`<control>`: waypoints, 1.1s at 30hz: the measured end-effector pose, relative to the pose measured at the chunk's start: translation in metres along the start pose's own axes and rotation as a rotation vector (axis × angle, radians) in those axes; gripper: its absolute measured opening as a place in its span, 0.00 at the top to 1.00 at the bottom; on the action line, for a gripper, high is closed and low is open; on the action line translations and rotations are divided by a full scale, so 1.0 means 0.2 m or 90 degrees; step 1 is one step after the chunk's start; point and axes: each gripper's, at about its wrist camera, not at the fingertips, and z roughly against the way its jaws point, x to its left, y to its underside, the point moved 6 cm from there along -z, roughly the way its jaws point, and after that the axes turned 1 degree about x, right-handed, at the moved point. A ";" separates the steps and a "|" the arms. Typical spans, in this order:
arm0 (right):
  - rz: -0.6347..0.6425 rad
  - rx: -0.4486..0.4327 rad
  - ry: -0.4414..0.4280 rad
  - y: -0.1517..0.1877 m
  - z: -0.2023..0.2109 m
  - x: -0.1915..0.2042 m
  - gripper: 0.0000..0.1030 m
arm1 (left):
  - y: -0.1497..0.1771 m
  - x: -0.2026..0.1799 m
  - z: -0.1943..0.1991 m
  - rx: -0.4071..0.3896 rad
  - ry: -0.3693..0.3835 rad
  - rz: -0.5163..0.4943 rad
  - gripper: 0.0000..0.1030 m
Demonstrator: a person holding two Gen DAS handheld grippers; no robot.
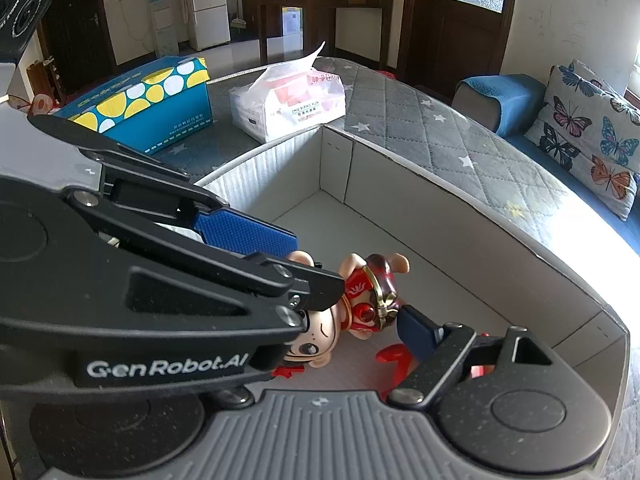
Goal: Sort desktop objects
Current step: 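Lower the cartoon girl figure into the box and open the left tool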
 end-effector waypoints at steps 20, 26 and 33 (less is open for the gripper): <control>-0.007 -0.024 0.016 0.03 0.12 0.00 0.16 | 0.02 -0.04 0.05 -0.004 -0.015 -0.011 0.67; -0.007 -0.045 0.029 0.04 0.20 0.02 0.11 | 0.02 -0.07 0.11 -0.016 -0.018 -0.017 0.67; -0.016 -0.080 0.045 0.09 0.36 0.04 0.11 | 0.05 -0.12 0.22 -0.037 -0.022 -0.025 0.67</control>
